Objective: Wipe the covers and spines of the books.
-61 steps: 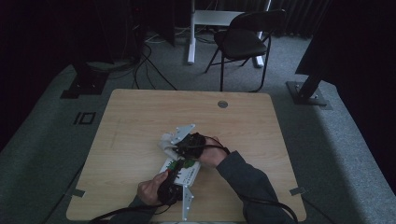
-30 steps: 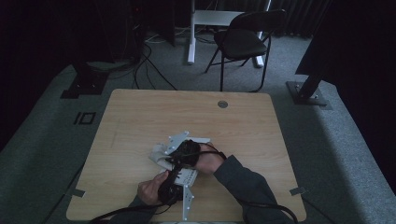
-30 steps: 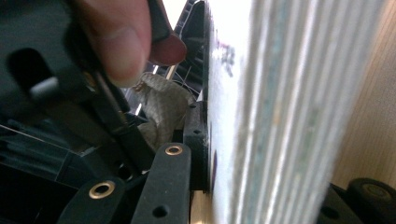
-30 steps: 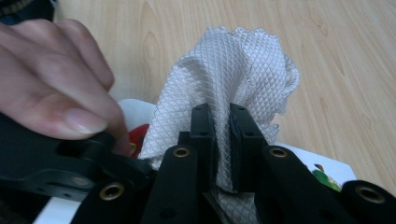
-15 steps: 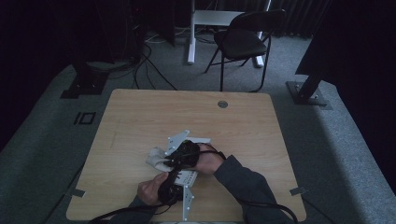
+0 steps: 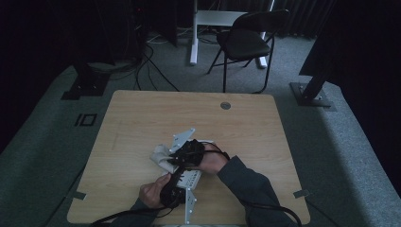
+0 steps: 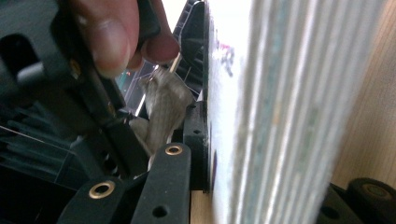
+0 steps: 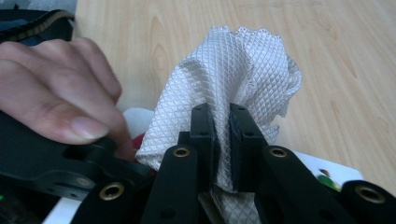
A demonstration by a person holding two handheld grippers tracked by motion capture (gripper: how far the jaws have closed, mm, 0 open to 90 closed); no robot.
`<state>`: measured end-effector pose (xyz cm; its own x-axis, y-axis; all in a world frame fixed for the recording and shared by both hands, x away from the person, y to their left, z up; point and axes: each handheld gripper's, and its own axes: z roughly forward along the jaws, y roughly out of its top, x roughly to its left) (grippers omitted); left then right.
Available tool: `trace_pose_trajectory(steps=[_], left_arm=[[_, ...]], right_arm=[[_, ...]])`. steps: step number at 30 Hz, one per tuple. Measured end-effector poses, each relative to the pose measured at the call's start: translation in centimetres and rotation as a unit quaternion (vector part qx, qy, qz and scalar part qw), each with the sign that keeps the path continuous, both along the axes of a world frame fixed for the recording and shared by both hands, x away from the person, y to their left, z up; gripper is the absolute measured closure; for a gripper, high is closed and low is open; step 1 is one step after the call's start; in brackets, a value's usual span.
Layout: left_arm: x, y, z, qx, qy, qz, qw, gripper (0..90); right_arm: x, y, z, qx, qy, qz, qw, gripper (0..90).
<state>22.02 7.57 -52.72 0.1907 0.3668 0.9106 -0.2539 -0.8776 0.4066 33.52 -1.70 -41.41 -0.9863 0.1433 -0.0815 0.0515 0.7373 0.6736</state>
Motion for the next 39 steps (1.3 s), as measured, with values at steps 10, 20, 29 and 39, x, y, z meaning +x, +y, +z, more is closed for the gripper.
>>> trace_pose_trajectory(steps=[10, 20, 29, 39], left_arm=[[0.1, 0.0, 0.1, -0.013, 0.011, -0.003, 0.9999, 78.7], [0.1, 0.1, 0.2, -0.017, 0.019, -0.003, 0.9997, 78.7], [0.2, 0.2, 0.5, -0.037, 0.034, -0.009, 0.9987, 78.7], [0.4, 0.4, 0.8, -0.055, 0.049, -0.012, 0.9972, 78.7]], right_arm=[[0.9, -1.6, 0.7, 0.015, -0.013, -0.038, 0.9991, 82.4], [1.3, -3.2, 1.7, 0.040, -0.022, -0.064, 0.9969, 82.4], [1.6, -4.9, 2.8, 0.066, -0.032, -0.088, 0.9934, 82.4], [1.7, -6.2, 3.4, 0.081, -0.043, -0.103, 0.9904, 82.4]])
